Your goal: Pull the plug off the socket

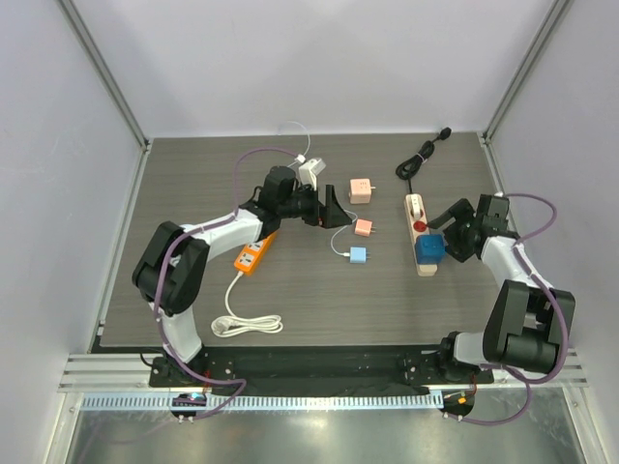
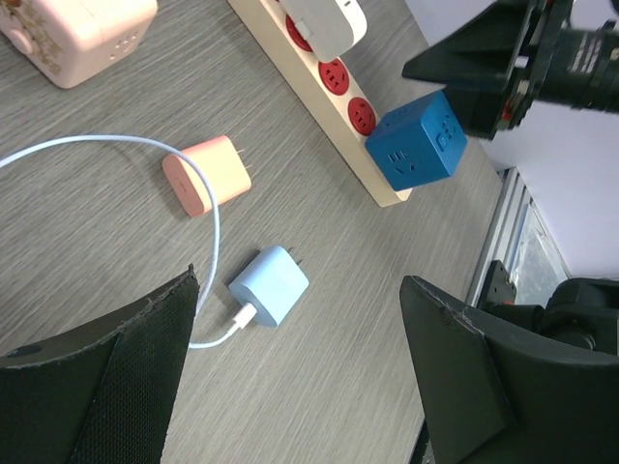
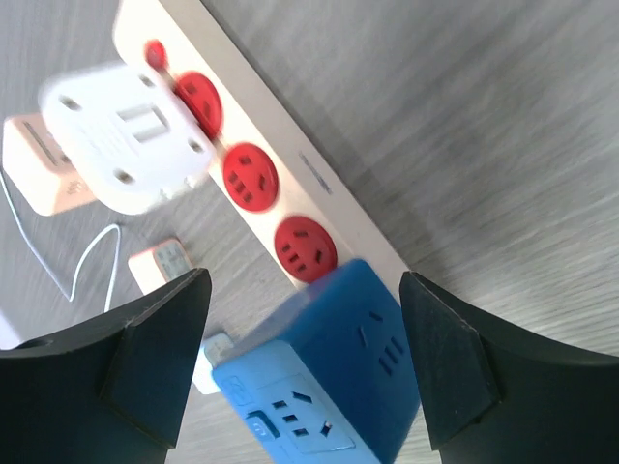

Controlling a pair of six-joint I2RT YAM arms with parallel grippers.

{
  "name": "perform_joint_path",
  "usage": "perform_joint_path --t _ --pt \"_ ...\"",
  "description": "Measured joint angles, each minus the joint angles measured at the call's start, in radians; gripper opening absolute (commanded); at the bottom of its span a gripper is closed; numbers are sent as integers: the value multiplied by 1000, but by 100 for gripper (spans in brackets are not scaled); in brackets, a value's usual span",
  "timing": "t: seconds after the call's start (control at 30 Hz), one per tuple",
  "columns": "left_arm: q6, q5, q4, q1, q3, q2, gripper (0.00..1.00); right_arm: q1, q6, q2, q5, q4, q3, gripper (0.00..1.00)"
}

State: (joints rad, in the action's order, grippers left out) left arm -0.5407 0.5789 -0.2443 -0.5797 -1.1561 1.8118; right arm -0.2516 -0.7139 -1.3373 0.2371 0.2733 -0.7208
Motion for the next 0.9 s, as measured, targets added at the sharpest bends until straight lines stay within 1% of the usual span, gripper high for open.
perform_joint_path --t 0.13,0.3,0.47,0.57,0.7,0.87,0.9 --pt "-8 13 -6 -15 -18 22 85 0 79 11 -53 48 -64 86" --pt "-28 15 -6 -50 -75 69 82 0 156 58 -98 88 -73 86" --pt "5 -79 53 -126 -177 114 83 10 212 65 -110 95 -73 84" --pt "9 -146 98 -172 -284 159 83 15 215 65 -114 94 -72 82" --pt "-35 -221 189 -206 -537 294 82 17 204 67 -133 79 -63 79" --pt "-84 -383 456 -229 -998 546 82 17 183 109 -191 46 6 79" --pt "-95 -408 500 -231 -1059 581 82 17 177 117 -205 41 19 79"
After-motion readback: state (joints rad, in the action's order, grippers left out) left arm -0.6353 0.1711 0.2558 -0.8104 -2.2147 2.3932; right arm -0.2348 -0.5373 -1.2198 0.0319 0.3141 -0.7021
